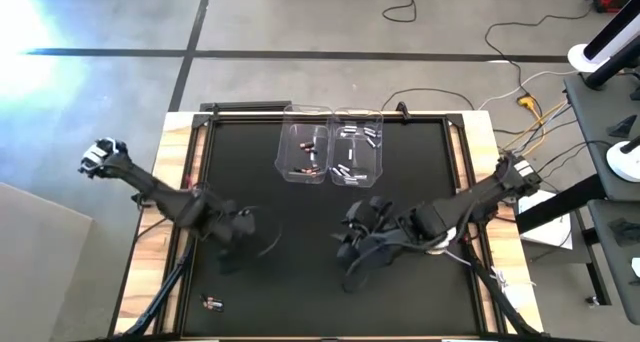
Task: Sort batteries
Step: Put the black battery into the left transparent bin
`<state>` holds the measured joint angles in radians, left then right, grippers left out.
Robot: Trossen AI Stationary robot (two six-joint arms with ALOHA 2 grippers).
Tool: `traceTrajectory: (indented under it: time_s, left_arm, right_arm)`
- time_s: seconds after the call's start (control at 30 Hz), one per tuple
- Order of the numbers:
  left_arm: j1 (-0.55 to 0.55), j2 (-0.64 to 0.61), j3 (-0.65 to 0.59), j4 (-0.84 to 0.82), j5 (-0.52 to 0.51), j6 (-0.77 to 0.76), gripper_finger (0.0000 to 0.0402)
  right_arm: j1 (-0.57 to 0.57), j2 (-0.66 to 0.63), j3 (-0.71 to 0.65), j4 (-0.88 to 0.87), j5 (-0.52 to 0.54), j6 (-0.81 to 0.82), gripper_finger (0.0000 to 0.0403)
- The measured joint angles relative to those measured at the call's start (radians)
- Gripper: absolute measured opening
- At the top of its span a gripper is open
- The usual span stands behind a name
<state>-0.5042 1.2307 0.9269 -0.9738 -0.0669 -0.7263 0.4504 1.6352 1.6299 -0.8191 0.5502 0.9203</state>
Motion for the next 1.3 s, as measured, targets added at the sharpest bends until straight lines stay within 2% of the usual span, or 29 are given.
traceTrajectory:
  time_s: [0.1, 0.23, 0.37, 0.5, 0.6, 0.7, 0.8, 1.13, 1.3]
  left_arm:
    - [-0.115, -0.001, -0.077, 0.018, 0.007, -0.130, 0.0154]
    - [-0.251, 0.032, -0.116, 0.015, 0.035, -0.233, 0.0154]
    - [-0.381, 0.078, -0.115, 0.020, 0.054, -0.224, 0.0154]
    - [-0.522, 0.129, -0.089, 0.033, 0.076, -0.131, 0.0154]
    - [-0.585, 0.162, -0.074, 0.088, 0.117, -0.074, 0.0154]
    - [-0.597, 0.196, -0.073, 0.168, 0.183, -0.071, 0.0154]
    - [-0.597, 0.239, -0.073, 0.210, 0.197, -0.086, 0.0154]
    - [-0.597, 0.384, -0.073, 0.209, 0.298, -0.038, 0.0154]
    - [-0.596, 0.415, -0.068, 0.213, 0.308, -0.009, 0.0154]
  right_arm:
    - [0.025, 0.005, -0.030, 0.072, 0.004, 0.025, 0.0215]
    - [0.050, 0.026, -0.039, 0.091, 0.015, 0.084, 0.0215]
    - [0.060, 0.042, -0.035, 0.102, 0.022, 0.108, 0.0215]
    - [0.064, 0.050, -0.035, 0.099, 0.025, 0.109, 0.0217]
    - [0.064, 0.050, -0.035, 0.096, 0.027, 0.106, 0.0217]
    - [0.064, 0.050, -0.035, 0.096, 0.027, 0.104, 0.0217]
    - [0.064, 0.050, -0.035, 0.095, 0.027, 0.100, 0.0217]
    - [0.064, 0.050, -0.035, 0.091, 0.023, 0.089, 0.0217]
    - [0.064, 0.050, -0.035, 0.091, 0.001, 0.089, 0.0215]
